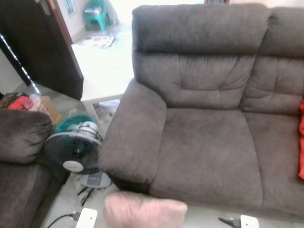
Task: Move the pillow to the sofa from floor
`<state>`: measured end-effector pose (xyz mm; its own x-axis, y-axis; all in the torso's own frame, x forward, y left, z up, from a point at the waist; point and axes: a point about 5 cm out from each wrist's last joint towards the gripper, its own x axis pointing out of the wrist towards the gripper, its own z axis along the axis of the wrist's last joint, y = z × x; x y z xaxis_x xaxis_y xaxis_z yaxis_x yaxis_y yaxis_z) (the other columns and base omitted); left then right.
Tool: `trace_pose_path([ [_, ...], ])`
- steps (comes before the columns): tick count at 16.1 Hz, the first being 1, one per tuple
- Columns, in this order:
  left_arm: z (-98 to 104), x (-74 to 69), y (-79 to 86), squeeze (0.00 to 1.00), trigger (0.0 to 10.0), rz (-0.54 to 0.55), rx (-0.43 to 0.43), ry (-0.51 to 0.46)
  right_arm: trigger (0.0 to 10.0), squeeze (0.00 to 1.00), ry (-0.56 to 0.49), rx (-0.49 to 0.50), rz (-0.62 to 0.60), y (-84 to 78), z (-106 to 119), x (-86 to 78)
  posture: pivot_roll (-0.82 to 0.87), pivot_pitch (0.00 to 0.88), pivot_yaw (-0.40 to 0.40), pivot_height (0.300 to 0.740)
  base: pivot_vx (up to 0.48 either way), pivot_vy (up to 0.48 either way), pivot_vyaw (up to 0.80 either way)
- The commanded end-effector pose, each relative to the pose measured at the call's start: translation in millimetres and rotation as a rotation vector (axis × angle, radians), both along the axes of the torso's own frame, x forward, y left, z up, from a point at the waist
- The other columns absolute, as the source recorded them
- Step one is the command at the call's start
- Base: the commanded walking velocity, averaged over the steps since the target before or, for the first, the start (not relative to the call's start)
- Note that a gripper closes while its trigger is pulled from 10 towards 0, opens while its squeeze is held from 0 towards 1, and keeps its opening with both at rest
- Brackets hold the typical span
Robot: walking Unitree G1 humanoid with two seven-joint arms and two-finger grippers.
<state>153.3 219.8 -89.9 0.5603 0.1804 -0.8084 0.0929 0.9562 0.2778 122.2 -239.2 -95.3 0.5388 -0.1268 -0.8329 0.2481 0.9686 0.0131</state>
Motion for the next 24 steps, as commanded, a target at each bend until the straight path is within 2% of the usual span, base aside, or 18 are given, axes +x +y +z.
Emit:
trace_pose_path([
  [1,-1.1,-5.0,4.3,0.0,10.0,-0.001,0.017,0.016,10.0,0.0,0.008,0.017,0.006,4.3,-2.2,-3.9,0.11,0.06,-0.004,0.74,0.0,0.0,0.0],
  [6,-0.9,-4.8,4.9,0.0,10.0,0.002,0.02,0.015,10.0,0.0,0.016,-0.011,0.041,-7.1,-0.1,-8.2,0.12,0.06,-0.006,0.74,0.0,0.0,0.0],
  [8,-0.9,-5.2,5.7,0.0,10.0,0.003,0.02,0.017,10.0,0.0,0.019,-0.023,0.043,-10.7,1.2,-6.8,0.12,0.061,-0.006,0.74,0.0,0.0,0.64],
  [11,-0.8,-5.9,7.5,0.0,10.0,0.007,0.021,0.02,10.0,0.0,0.018,-0.013,0.043,-3.5,0.7,0.2,0.12,0.062,-0.008,0.74,0.0,0.0,0.8],
  [16,-0.7,-5.4,7.9,0.0,10.0,0.008,0.02,0.022,10.0,0.0,0.018,-0.004,0.036,1.9,-0.3,1.8,0.12,0.062,-0.007,0.74,0.0,0.0,0.76],
  [19,-0.8,-6.0,7.9,0.0,10.0,0.009,0.018,0.021,10.0,0.0,0.011,0.014,0.021,4.7,-1.1,1.1,0.12,0.061,-0.007,0.74,0.0,0.0,0.0],
  [22,-0.9,-7.3,9.3,0.0,10.0,0.012,0.021,0.019,10.0,0.0,0.013,0.024,0.012,6.0,-3.4,-7.2,0.12,0.062,-0.007,0.74,0.0,0.0,0.0],
  [24,5.3,2.8,11.0,0.0,10.0,0.003,0.036,-0.062,10.0,0.0,0.008,0.024,0.0,-0.9,-3.4,-16.1,0.11,0.064,-0.007,0.74,0.0,0.0,0.0],
])
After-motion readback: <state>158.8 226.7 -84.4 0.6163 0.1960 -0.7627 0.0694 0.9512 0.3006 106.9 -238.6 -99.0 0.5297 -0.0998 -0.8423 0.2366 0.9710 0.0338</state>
